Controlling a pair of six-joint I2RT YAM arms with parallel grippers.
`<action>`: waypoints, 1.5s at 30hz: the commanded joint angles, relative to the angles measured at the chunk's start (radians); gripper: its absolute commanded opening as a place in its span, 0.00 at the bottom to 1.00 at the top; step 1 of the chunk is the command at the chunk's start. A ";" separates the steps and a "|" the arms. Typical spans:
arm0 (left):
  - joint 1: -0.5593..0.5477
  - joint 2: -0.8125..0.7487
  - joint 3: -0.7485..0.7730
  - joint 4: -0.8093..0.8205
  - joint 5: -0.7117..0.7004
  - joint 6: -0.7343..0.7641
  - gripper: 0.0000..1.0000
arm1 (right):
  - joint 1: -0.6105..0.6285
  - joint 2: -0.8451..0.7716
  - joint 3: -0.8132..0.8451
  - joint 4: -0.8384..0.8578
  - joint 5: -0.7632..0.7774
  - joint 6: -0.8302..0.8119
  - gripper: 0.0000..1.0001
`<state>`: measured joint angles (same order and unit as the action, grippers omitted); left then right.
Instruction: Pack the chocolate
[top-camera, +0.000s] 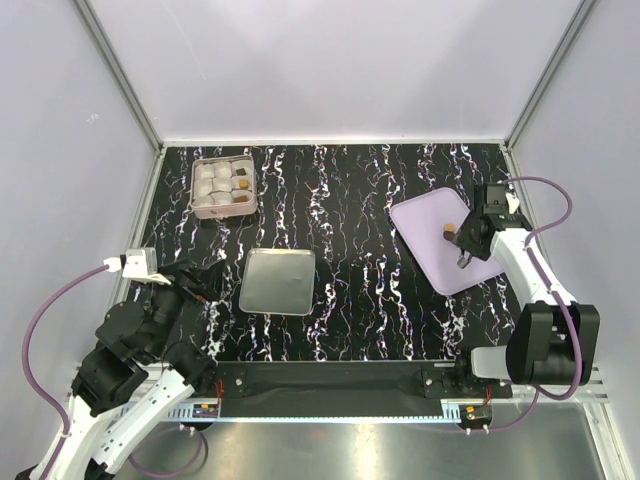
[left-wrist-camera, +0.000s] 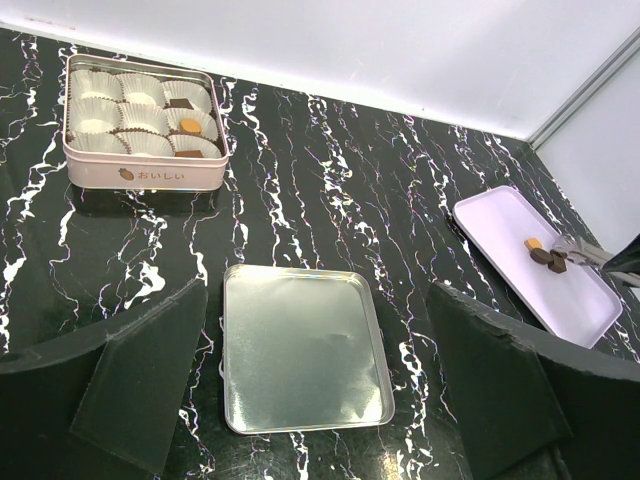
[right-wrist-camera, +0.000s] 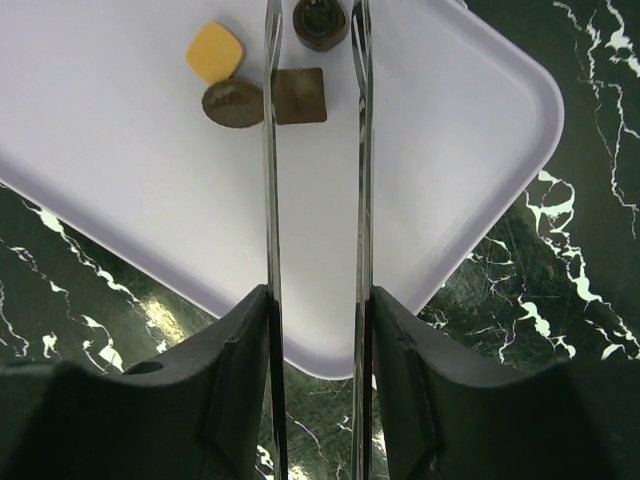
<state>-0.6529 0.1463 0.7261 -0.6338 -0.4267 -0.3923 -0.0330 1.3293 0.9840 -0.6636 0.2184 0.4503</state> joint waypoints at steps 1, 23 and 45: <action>0.001 0.016 -0.002 0.057 0.002 0.006 0.99 | -0.004 0.013 -0.011 0.039 -0.010 0.014 0.49; 0.001 0.010 -0.004 0.054 -0.001 0.006 0.99 | -0.002 0.016 0.125 -0.014 -0.042 -0.055 0.39; 0.001 0.018 0.001 0.051 0.000 0.006 0.99 | 0.119 -0.007 0.167 -0.166 0.044 0.005 0.48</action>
<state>-0.6529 0.1467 0.7261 -0.6342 -0.4274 -0.3923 0.0975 1.3975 1.1755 -0.8059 0.2420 0.4343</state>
